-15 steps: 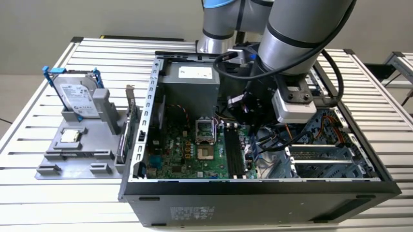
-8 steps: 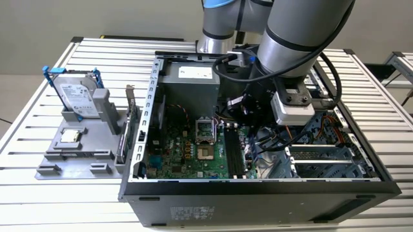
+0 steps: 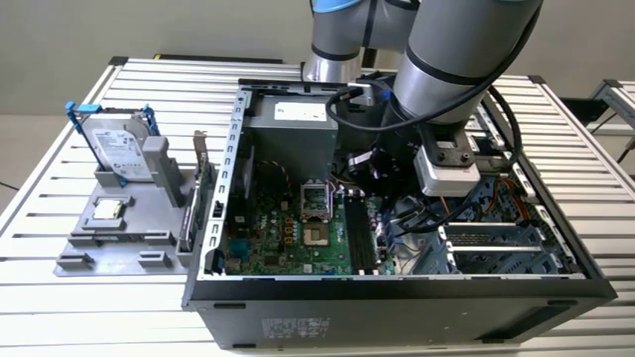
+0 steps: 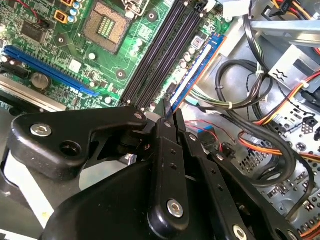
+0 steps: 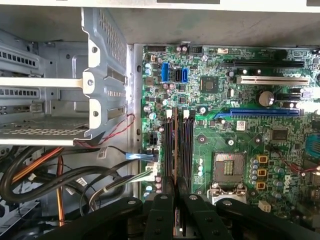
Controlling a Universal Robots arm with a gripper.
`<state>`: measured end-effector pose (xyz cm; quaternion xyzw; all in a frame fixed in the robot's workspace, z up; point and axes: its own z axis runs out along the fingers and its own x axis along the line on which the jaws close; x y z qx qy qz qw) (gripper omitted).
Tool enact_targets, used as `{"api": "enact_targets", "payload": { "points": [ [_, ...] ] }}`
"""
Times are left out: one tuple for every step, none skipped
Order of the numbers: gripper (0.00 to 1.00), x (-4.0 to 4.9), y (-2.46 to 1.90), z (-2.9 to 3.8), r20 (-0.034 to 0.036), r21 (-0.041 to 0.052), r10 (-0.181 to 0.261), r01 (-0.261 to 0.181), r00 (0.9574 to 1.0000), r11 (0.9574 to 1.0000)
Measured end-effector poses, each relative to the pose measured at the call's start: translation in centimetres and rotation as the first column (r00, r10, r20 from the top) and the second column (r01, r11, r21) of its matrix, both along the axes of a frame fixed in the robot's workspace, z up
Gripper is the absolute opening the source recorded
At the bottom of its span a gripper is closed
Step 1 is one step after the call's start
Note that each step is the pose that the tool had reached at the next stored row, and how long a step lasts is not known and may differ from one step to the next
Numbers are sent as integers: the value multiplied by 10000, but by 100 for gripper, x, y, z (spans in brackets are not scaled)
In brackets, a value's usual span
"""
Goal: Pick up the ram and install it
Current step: 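Insert the ram into the slot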
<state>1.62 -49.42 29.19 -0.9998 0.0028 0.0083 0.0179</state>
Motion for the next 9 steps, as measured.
{"api": "enact_targets", "payload": {
  "points": [
    [0, 0, 0, -6, 0, 1, 0, 0, 10000, 10000],
    [0, 0, 0, -11, 0, 0, 0, 0, 10000, 10000],
    [0, 0, 0, -15, 0, -1, 0, 0, 10000, 10000],
    [0, -1, 0, -20, 0, 0, 0, 0, 10000, 10000],
    [0, -1, 1, -27, 0, 1, 0, 0, 10000, 10000],
    [0, -1, 2, -36, 0, 1, 0, 0, 10000, 10000],
    [0, -1, 3, -44, 0, 1, 0, 0, 10000, 10000],
    [0, -1, 5, -50, 0, -1, 0, 0, 10000, 10000],
    [0, -1, 7, -57, 0, -1, 0, 0, 10000, 10000]
  ]
}}
